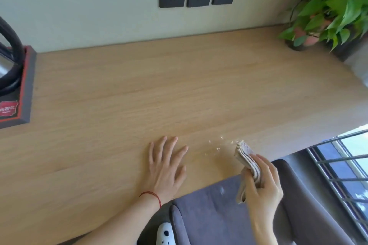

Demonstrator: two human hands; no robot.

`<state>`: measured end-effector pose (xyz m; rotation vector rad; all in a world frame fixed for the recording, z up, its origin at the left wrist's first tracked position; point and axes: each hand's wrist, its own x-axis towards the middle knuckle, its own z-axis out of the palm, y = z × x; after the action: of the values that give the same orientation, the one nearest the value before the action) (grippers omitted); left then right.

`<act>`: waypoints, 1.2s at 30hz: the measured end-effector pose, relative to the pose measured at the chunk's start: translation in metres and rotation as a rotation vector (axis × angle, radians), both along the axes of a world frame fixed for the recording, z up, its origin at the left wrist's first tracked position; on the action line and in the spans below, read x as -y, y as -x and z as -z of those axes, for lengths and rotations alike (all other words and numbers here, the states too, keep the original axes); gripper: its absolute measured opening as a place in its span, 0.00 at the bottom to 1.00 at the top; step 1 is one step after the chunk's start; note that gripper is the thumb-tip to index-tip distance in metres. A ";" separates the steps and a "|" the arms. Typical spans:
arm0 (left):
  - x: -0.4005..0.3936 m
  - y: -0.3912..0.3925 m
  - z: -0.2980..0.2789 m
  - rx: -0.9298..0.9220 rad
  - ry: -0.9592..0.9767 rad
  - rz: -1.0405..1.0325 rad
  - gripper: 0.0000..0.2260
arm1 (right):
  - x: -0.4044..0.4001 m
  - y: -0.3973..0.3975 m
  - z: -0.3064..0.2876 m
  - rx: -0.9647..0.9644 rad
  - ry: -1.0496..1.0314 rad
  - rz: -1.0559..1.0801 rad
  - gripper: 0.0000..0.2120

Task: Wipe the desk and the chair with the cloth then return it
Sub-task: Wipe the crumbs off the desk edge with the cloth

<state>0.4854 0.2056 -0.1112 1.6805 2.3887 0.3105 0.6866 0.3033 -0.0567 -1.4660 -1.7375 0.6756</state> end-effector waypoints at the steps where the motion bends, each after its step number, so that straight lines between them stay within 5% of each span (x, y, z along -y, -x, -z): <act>1: 0.000 0.000 0.001 -0.008 -0.003 0.002 0.22 | -0.011 -0.001 0.004 0.043 -0.032 0.023 0.18; 8: 0.002 0.000 -0.001 -0.057 0.041 -0.002 0.23 | -0.086 0.011 0.019 0.357 -0.064 -0.026 0.10; 13: 0.001 0.000 -0.004 -0.059 0.065 -0.008 0.23 | -0.081 0.025 0.033 0.508 -0.096 -0.110 0.18; 18: 0.000 0.001 -0.005 -0.064 0.071 -0.002 0.23 | -0.068 0.035 0.040 0.461 -0.102 -0.188 0.23; 25: 0.001 0.000 -0.006 -0.060 0.078 -0.001 0.23 | -0.045 0.041 0.024 0.344 -0.040 -0.709 0.29; 28: 0.000 0.001 -0.007 -0.061 0.086 -0.001 0.23 | -0.080 0.026 0.009 0.127 0.032 -0.518 0.25; 31: -0.001 0.001 -0.007 -0.064 0.078 -0.005 0.23 | -0.119 0.023 0.009 0.154 -0.038 -0.253 0.18; 36: 0.000 0.001 -0.006 -0.055 0.058 -0.006 0.23 | -0.096 0.056 0.036 0.482 -0.086 -0.505 0.23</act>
<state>0.4845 0.2054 -0.1052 1.6783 2.4180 0.1965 0.6306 0.3995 -0.0922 -1.1953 -2.5236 0.5073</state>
